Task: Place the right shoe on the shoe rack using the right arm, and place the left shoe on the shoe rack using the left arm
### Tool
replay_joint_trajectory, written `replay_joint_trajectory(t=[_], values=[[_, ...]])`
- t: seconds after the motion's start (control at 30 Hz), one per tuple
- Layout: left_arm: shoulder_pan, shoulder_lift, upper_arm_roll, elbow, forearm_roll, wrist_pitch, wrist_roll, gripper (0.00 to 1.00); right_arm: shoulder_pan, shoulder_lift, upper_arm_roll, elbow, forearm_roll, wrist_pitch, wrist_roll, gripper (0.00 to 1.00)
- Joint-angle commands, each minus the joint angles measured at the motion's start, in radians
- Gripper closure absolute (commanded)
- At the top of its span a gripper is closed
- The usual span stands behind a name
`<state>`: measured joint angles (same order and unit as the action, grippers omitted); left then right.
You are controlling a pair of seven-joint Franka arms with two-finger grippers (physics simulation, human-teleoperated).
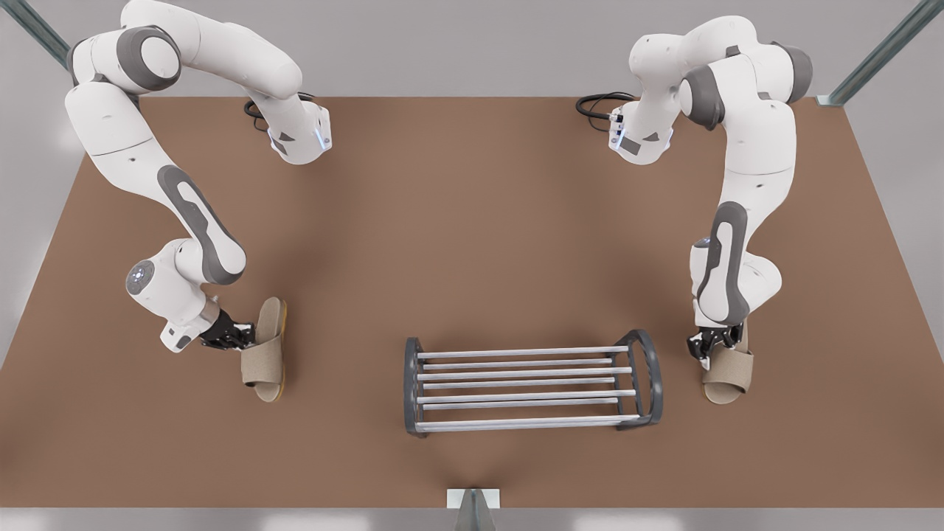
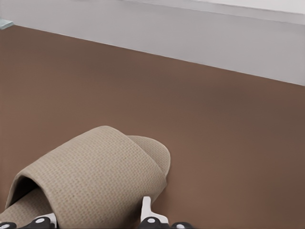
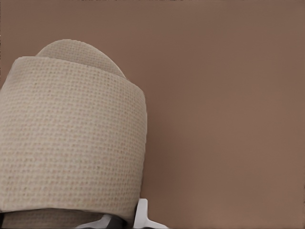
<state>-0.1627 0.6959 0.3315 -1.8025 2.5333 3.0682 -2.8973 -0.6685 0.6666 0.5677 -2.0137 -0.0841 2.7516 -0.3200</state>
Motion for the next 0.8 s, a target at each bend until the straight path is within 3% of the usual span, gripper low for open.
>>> replay_joint_trajectory(t=[0.0,0.1,0.23,0.33,0.4,0.47,0.57,0.7,0.73,0.77], values=[[0.0,-0.003,0.001,0.002,-0.002,-0.002,-0.137,0.32,0.003,-0.004,0.003,0.001,-0.003,0.0,-0.073,0.79],[0.002,-0.003,0.009,0.003,0.001,-0.002,-0.137,0.36,-0.002,-0.013,0.023,0.003,-0.005,-0.004,-0.071,0.79],[0.005,-0.003,0.012,0.003,-0.001,-0.002,-0.137,0.38,-0.075,-0.021,0.156,0.046,-0.006,-0.033,-0.067,0.79],[0.017,-0.003,0.011,0.003,-0.001,-0.003,-0.137,0.48,-0.079,-0.093,0.224,0.161,-0.016,-0.173,-0.074,0.79],[0.017,-0.003,0.011,0.003,0.001,-0.003,-0.137,0.56,-0.008,-0.177,0.227,0.213,-0.014,-0.273,-0.008,0.79],[0.015,-0.003,0.011,0.003,0.001,-0.003,-0.137,0.57,0.067,-0.217,0.227,0.288,-0.014,-0.351,0.001,0.79],[0.015,-0.003,0.011,0.017,0.005,-0.002,-0.137,0.63,0.207,-0.248,0.224,0.441,-0.069,-0.527,0.165,0.79],[0.015,-0.006,0.011,0.034,0.008,-0.002,-0.135,0.7,0.464,-0.246,0.205,0.625,-0.223,-0.744,0.617,0.79],[0.015,-0.006,0.011,0.04,0.01,-0.002,-0.137,0.73,0.578,-0.246,0.144,0.664,-0.264,-0.771,0.728,0.79],[0.014,-0.018,0.011,0.042,0.01,0.0,-0.137,0.76,0.745,-0.243,-0.003,0.72,-0.263,-0.813,0.795,0.79]])
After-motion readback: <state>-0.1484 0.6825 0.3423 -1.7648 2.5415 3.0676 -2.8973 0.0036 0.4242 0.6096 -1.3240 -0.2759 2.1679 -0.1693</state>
